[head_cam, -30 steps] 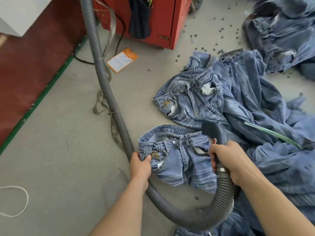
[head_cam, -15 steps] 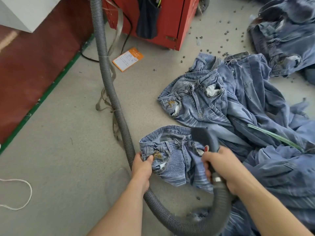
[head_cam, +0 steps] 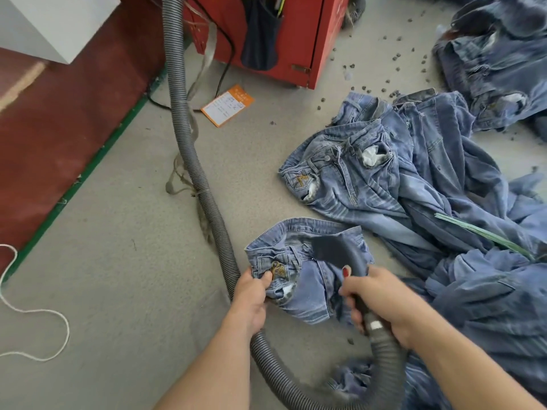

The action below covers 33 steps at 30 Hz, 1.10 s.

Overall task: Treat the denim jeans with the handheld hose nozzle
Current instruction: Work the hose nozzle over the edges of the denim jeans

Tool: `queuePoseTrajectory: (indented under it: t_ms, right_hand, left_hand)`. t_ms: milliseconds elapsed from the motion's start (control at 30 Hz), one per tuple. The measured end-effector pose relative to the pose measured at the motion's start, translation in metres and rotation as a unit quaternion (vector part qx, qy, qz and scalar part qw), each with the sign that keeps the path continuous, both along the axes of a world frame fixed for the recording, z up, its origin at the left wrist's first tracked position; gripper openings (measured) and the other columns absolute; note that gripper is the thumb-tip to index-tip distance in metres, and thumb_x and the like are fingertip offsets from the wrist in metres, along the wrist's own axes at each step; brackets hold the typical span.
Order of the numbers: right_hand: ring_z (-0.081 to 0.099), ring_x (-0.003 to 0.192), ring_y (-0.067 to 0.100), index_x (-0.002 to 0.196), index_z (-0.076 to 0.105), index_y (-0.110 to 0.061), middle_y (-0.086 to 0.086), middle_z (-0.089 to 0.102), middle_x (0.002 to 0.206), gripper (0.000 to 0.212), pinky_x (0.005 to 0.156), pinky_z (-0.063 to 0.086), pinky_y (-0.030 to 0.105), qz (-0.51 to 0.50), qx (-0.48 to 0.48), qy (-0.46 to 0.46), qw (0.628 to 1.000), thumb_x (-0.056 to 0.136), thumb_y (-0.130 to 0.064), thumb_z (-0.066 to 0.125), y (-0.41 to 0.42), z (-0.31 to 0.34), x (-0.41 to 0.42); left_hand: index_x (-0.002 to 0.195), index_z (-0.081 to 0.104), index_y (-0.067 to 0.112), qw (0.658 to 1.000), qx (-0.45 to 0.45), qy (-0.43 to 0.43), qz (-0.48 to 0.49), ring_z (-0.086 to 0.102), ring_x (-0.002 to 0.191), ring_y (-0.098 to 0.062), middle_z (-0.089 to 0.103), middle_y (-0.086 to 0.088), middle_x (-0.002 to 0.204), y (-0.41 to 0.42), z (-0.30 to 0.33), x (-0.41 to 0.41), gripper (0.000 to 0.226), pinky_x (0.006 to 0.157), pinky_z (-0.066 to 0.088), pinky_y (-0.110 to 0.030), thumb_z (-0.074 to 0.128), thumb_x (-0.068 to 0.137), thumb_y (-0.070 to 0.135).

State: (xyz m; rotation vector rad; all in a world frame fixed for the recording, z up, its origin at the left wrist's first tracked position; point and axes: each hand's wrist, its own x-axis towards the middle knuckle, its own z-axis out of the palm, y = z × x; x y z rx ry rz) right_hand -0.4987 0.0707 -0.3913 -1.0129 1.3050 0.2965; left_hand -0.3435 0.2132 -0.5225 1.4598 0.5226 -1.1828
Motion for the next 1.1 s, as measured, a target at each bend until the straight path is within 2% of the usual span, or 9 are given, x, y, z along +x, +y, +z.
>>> queuePoseTrajectory:
  t_ms: [100, 267, 400, 533, 667, 767, 900, 1000, 1100]
  right_hand:
    - [0.046, 0.039, 0.023, 0.073, 0.054, -0.003, 0.017, 0.051, 0.056, 0.013, 0.044, 0.043, 0.029, 0.025, 0.006, 0.015, 1.000, 0.085, 0.003, 0.058, 0.014, -0.012, 0.015]
    - [0.045, 0.040, 0.022, 0.077, 0.053, -0.004, 0.015, 0.049, 0.057, 0.015, 0.044, 0.043, 0.030, -0.077, -0.067, -0.006, 0.995, 0.088, 0.006, 0.055, -0.008, -0.005, 0.024]
    - [0.045, 0.038, 0.023, 0.076, 0.052, -0.011, 0.015, 0.052, 0.057, 0.017, 0.041, 0.042, 0.029, 0.003, -0.028, -0.053, 0.998, 0.084, 0.002, 0.060, 0.014, 0.038, 0.000]
    - [0.045, 0.041, 0.025, 0.083, 0.050, -0.012, 0.017, 0.052, 0.058, 0.012, 0.041, 0.042, 0.029, 0.087, -0.050, -0.045, 0.994, 0.085, -0.002, 0.057, 0.036, 0.045, 0.015]
    - [0.046, 0.042, 0.024, 0.086, 0.048, -0.008, 0.017, 0.051, 0.060, 0.012, 0.046, 0.044, 0.033, 0.041, -0.122, -0.046, 0.991, 0.088, 0.003, 0.054, 0.015, 0.036, 0.040]
    - [0.046, 0.038, 0.022, 0.087, 0.048, -0.010, 0.013, 0.052, 0.058, 0.015, 0.041, 0.042, 0.029, 0.003, -0.101, -0.064, 0.993, 0.086, 0.002, 0.056, 0.010, 0.042, 0.026]
    - [0.045, 0.037, 0.023, 0.088, 0.049, -0.012, 0.011, 0.054, 0.058, 0.014, 0.040, 0.042, 0.029, 0.058, -0.047, -0.056, 0.996, 0.083, -0.002, 0.057, 0.033, 0.041, 0.014]
    - [0.045, 0.037, 0.023, 0.085, 0.049, -0.007, 0.013, 0.052, 0.055, 0.010, 0.041, 0.042, 0.029, 0.041, -0.091, -0.054, 0.993, 0.087, 0.001, 0.055, 0.023, 0.030, 0.033]
    - [0.046, 0.041, 0.023, 0.080, 0.051, -0.007, 0.015, 0.051, 0.058, 0.012, 0.045, 0.044, 0.032, -0.032, -0.116, -0.060, 0.991, 0.087, 0.002, 0.056, 0.001, 0.024, 0.040]
  left_hand:
    - [0.121, 0.065, 0.010, 0.998, -0.064, 0.015, -0.019, 0.070, 0.103, -0.032, 0.077, -0.011, 0.107, -0.004, 0.008, -0.001, 0.034, 0.098, 0.054, -0.049, 0.047, 0.101, -0.011]
    - [0.113, 0.067, 0.011, 0.991, -0.123, 0.038, -0.043, 0.074, 0.096, -0.027, 0.079, -0.010, 0.102, -0.007, 0.018, -0.002, 0.030, 0.088, 0.056, -0.041, 0.053, 0.098, -0.011]
    - [0.120, 0.067, 0.006, 0.989, -0.136, 0.005, -0.055, 0.072, 0.101, -0.027, 0.078, -0.011, 0.107, -0.018, 0.024, -0.002, 0.023, 0.089, 0.058, -0.037, 0.061, 0.098, 0.000]
    - [0.110, 0.070, 0.006, 0.985, -0.139, -0.026, -0.102, 0.076, 0.082, -0.016, 0.080, -0.004, 0.091, -0.028, 0.028, -0.004, 0.016, 0.077, 0.061, -0.028, 0.059, 0.100, -0.001]
    - [0.114, 0.067, 0.002, 0.981, -0.135, -0.030, -0.133, 0.075, 0.075, -0.009, 0.080, 0.002, 0.083, -0.026, 0.029, -0.007, 0.021, 0.071, 0.060, -0.023, 0.053, 0.101, -0.005]
    - [0.104, 0.071, 0.010, 0.983, -0.137, -0.029, -0.119, 0.076, 0.076, -0.009, 0.080, 0.002, 0.084, -0.027, 0.031, -0.008, 0.024, 0.068, 0.060, -0.022, 0.052, 0.102, -0.005]
    - [0.099, 0.069, 0.010, 0.982, -0.140, -0.033, -0.119, 0.075, 0.074, -0.010, 0.079, 0.003, 0.083, -0.030, 0.033, -0.006, 0.024, 0.073, 0.061, -0.024, 0.052, 0.102, -0.006]
    - [0.102, 0.069, 0.011, 0.982, -0.140, -0.021, -0.127, 0.075, 0.078, -0.012, 0.080, 0.001, 0.087, -0.025, 0.033, -0.010, 0.024, 0.077, 0.060, -0.026, 0.052, 0.101, -0.006]
    - [0.109, 0.068, 0.010, 0.988, -0.126, -0.001, -0.093, 0.074, 0.083, -0.016, 0.080, -0.001, 0.090, -0.020, 0.032, -0.009, 0.022, 0.076, 0.060, -0.030, 0.052, 0.102, -0.004]
